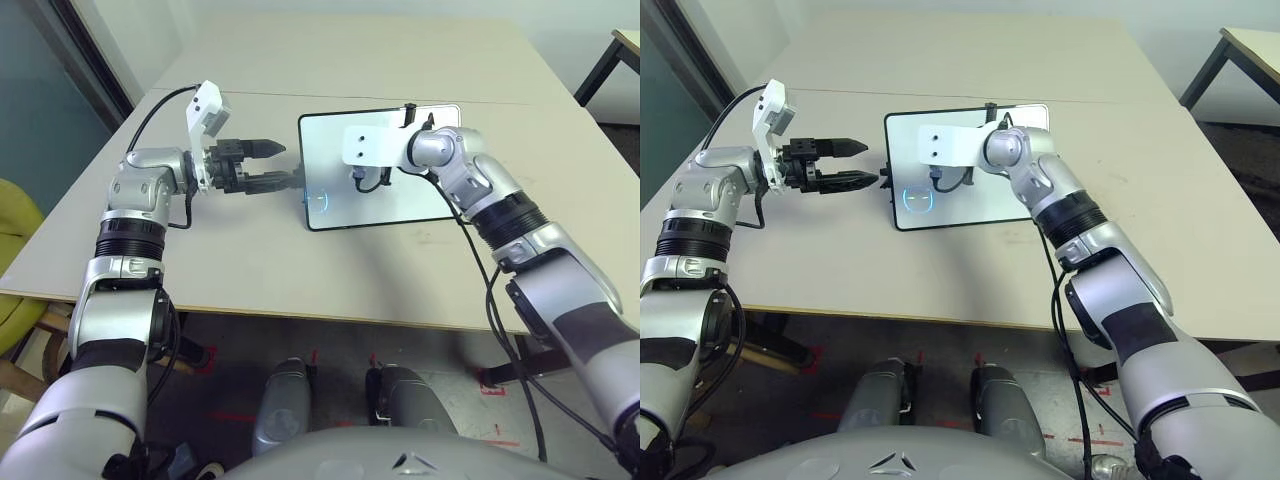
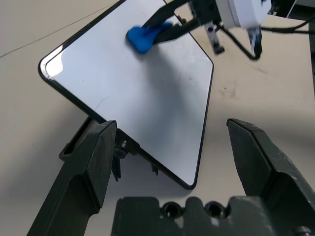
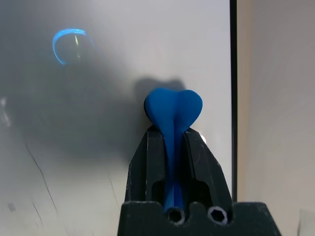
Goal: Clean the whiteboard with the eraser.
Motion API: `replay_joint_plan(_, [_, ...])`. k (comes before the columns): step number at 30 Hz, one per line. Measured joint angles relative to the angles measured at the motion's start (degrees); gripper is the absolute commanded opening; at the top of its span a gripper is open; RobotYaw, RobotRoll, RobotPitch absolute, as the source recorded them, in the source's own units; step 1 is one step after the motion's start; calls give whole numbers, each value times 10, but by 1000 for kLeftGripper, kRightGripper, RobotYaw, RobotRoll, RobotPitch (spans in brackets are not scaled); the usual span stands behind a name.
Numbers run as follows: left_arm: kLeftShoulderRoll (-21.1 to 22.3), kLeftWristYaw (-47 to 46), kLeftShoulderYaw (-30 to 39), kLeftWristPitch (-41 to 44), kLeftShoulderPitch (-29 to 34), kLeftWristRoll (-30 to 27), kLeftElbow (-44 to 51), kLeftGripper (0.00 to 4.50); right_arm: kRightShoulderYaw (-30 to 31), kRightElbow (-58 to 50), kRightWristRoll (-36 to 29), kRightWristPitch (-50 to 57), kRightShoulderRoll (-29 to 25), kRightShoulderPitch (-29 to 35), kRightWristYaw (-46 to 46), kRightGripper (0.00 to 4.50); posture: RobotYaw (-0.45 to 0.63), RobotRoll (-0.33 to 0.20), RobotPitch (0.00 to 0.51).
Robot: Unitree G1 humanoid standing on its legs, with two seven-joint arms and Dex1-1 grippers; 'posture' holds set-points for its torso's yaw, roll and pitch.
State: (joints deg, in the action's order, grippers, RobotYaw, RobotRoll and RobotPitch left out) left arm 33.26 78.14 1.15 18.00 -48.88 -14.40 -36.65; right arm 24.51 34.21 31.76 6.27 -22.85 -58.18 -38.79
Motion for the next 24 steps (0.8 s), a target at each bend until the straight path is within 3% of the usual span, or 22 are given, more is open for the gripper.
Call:
replay_joint_plan(18, [-2,0,0,-7,-10,0,-6,4500,-31,-6,-15,10,-104,51,-2,225,136,0,63])
replay_joint_plan(24, [0,0,0,-7,-10,0,-5,4500,-131,-45,-120,144,-106,82,-54,224,136,0,63])
